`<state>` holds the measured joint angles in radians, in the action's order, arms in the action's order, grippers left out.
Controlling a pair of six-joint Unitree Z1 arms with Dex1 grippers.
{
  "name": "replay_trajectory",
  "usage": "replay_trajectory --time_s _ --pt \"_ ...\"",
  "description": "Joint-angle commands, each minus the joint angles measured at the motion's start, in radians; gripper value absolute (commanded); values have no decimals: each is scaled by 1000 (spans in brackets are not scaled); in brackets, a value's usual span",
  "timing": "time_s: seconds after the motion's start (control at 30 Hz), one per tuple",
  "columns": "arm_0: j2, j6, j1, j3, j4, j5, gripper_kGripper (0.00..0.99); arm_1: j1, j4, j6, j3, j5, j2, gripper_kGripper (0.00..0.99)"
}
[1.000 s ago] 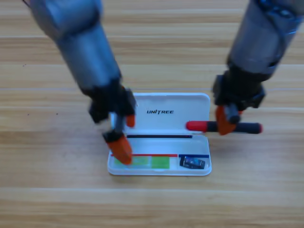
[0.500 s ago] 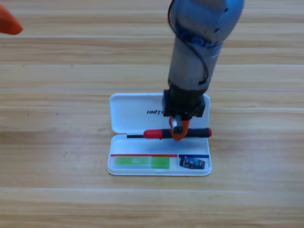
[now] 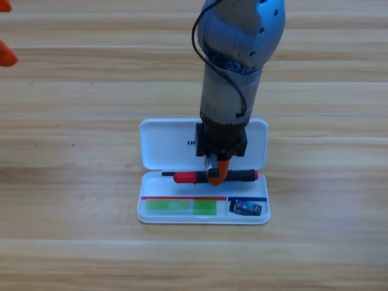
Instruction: Clean up eraser and pencils
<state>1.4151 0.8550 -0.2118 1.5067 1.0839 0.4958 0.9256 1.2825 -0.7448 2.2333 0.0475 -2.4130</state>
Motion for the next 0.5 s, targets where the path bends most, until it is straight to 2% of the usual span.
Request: replay_trajectory --time_s 0.03,0.13,0.17,0.23,0.4,0.5 --pt "4 10 23 -71 -33 23 990 32 11 28 26 -9 -78 267" --pt "-1 10 23 -97 -48 23 990 32 11 53 28 -20 -70 747" --pt "-1 10 23 -102 -53 23 990 32 11 65 26 -24 -64 822" --pt "1 10 23 -108 -58 23 990 32 12 74 22 -26 -47 868" --pt "1 10 23 -108 -65 23 990 38 35 76 -3 -21 32 904" --pt "1 7 23 -105 -81 23 990 55 44 76 -57 20 140 905"
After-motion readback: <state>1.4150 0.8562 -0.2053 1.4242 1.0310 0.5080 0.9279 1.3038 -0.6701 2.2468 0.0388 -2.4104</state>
